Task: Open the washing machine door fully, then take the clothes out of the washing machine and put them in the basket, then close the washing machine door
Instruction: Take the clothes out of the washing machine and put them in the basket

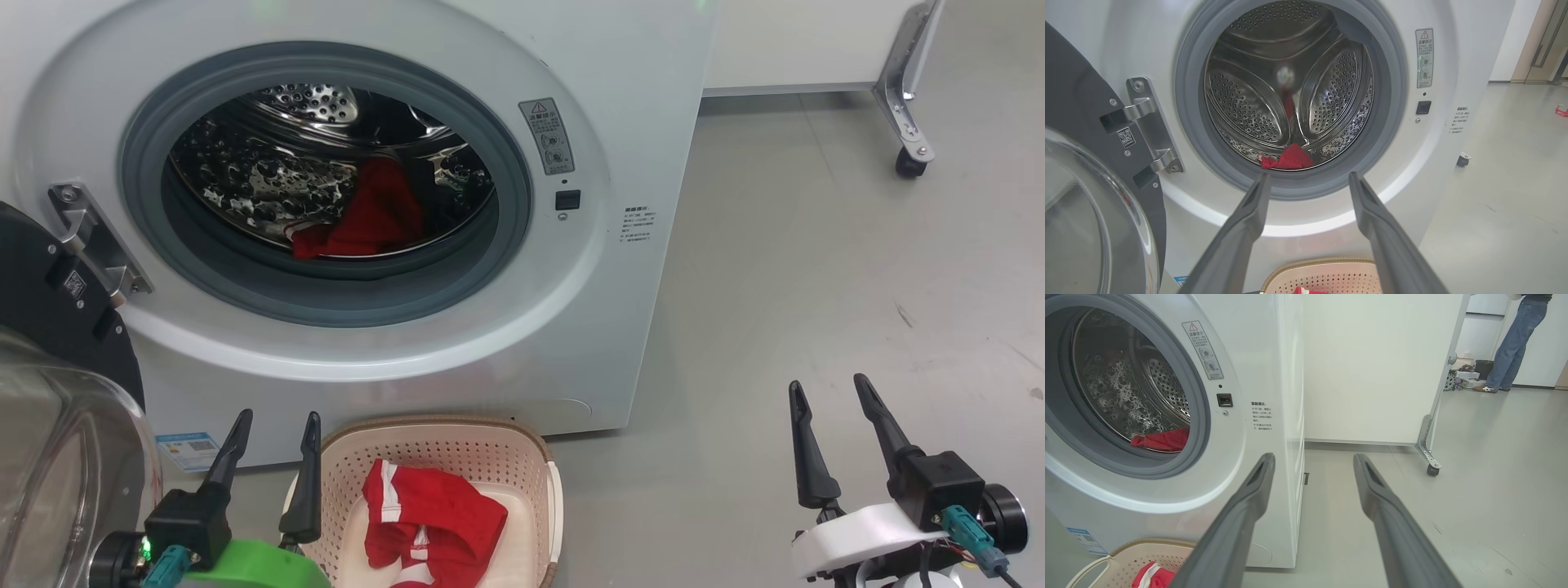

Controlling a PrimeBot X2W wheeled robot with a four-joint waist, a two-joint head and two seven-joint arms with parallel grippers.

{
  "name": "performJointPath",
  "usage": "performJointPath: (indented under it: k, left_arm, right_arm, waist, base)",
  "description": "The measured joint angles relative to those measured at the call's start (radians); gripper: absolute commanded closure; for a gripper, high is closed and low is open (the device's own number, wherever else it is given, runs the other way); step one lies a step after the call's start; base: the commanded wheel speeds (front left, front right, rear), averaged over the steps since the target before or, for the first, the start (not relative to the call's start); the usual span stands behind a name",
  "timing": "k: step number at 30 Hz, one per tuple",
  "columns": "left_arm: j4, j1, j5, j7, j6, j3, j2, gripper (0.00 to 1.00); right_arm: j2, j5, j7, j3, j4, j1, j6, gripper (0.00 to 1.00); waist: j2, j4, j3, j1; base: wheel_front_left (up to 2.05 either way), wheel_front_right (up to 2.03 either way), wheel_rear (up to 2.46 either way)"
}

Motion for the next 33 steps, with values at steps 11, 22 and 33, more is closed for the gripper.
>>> performJointPath:
  k: [11,22,33]
  left_arm:
    - [-0.074,0.037,0.003,0.035,0.015,0.0,0.007,0.0]
    - [-0.123,0.043,0.012,0.076,0.026,0.001,0.02,0.0]
    - [-0.099,0.027,-0.005,0.132,0.026,-0.011,0.015,0.0]
  right_arm:
    - [0.0,0.0,0.007,0.002,-0.017,0.015,-0.001,0.0]
    - [0.0,0.0,0.016,0.007,-0.042,0.016,-0.004,0.0]
    - [-0.003,0.0,0.03,0.021,-0.088,0.013,-0.003,0.0]
  waist:
    - [0.0,-0.007,0.002,0.0]
    - [0.0,-0.004,0.019,0.0]
    - [0.0,-0.012,0.086,0.0]
  base:
    - [0.0,0.0,0.0]
    - [0.0,0.0,0.0]
    - [0.0,0.0,0.0]
